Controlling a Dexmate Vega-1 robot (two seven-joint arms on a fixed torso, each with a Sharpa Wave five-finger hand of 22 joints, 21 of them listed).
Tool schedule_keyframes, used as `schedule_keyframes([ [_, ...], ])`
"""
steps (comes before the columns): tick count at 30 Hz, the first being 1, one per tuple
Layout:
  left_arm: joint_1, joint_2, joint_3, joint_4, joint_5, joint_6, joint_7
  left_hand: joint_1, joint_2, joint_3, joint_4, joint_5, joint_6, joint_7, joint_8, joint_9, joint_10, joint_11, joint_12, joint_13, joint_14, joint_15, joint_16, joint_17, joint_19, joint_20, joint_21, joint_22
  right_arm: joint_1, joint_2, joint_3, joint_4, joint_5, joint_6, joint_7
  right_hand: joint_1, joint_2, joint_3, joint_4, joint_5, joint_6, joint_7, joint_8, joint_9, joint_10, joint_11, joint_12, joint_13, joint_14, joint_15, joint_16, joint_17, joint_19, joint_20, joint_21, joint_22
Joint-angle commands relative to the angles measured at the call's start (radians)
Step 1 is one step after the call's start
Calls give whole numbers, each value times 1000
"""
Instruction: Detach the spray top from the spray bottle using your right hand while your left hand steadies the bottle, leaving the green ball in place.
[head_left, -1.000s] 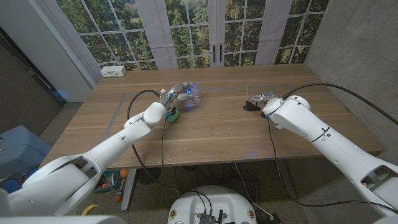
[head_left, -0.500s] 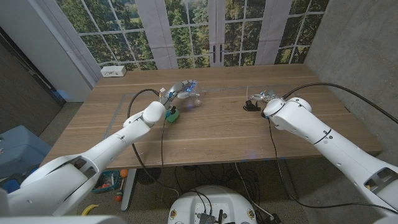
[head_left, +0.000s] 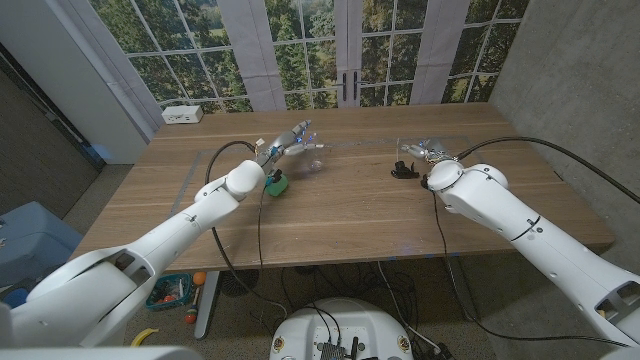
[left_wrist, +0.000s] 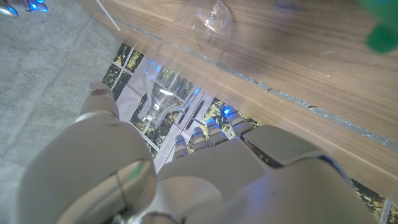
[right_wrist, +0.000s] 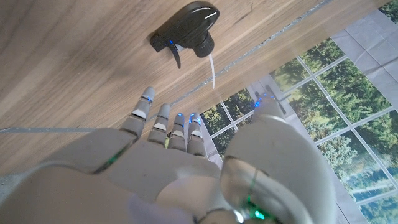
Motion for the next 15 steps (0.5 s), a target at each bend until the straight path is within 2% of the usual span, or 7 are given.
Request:
schedule_keyframes([
  [1, 14, -26, -46, 65, -123, -147, -71, -59, 10, -7, 25, -3, -30, -11, 0, 1, -47, -15, 1, -3, -45, -8, -3, 3, -24, -9, -11, 2, -90, -17, 67, 20, 29, 235, 34, -41, 0, -17, 13, 10, -14, -7, 0, -1, -19, -5, 5, -8, -17, 1, -6, -4, -12, -11, -9, -1],
  [4, 21, -36, -60, 83, -155, -184, -85, -98, 18, -14, 40, 0, -32, -14, 4, 0, -57, -25, 5, -6, -74, -21, -5, 3, -38, -24, -17, 2, -114, -15, 87, 37, 44, 317, 49, -79, 8, -27, 30, 8, -27, -24, 0, -3, -29, -14, 5, -19, -41, 0, -16, -12, -17, -36, -19, -2],
  [5, 23, -39, -64, 86, -161, -192, -85, -110, 23, -15, 45, 1, -32, -16, 4, 0, -60, -28, 5, -7, -82, -25, -5, 2, -43, -32, -19, 2, -119, -18, 93, 44, 51, 342, 62, -91, 11, -30, 35, 7, -30, -29, 1, -4, -33, -16, 5, -24, -52, -5, -20, -16, -20, -50, -24, -2],
  [6, 25, -42, -68, 90, -173, -200, -92, -119, 26, -16, 49, 2, -36, -16, 3, -1, -64, -30, 6, -7, -88, -30, -5, 2, -48, -40, -21, 1, -123, -19, 95, 50, 53, 366, 71, -110, 19, -33, 42, 5, -34, -38, 2, -6, -41, -26, 5, -34, -72, -18, -27, -24, -34, -76, -36, -3],
  [10, 36, -51, -86, 100, -207, -228, -101, -153, 42, -19, 64, 6, -35, -15, 6, -2, -72, -37, 7, -9, -99, -45, -1, 2, -49, -68, -20, 1, -147, -20, 109, 84, 61, 492, 103, -137, 29, -38, 48, 4, -42, -61, 2, -10, -52, -41, 5, -53, -100, -33, -35, -41, -44, -124, -52, -5],
  [13, 44, -58, -98, 107, -232, -248, -111, -188, 62, -21, 81, 10, -24, -8, 10, -3, -68, -40, 12, -11, -98, -57, 4, 0, -42, -100, -17, 0, -160, -16, 115, 114, 62, 583, 126, -143, 35, -38, 47, 4, -30, -78, 7, -11, -43, -47, 10, -64, -111, -51, -37, -54, -47, -149, -61, -6],
  [15, 48, -61, -104, 110, -247, -258, -119, -198, 68, -21, 85, 11, -22, -7, 10, -3, -63, -42, 14, -12, -96, -60, 5, -1, -38, -112, -16, -1, -168, -11, 121, 137, 68, 651, 148, -147, 44, -36, 47, 4, -21, -87, 10, -13, -33, -54, 13, -73, -113, -70, -37, -65, -50, -163, -69, -7],
])
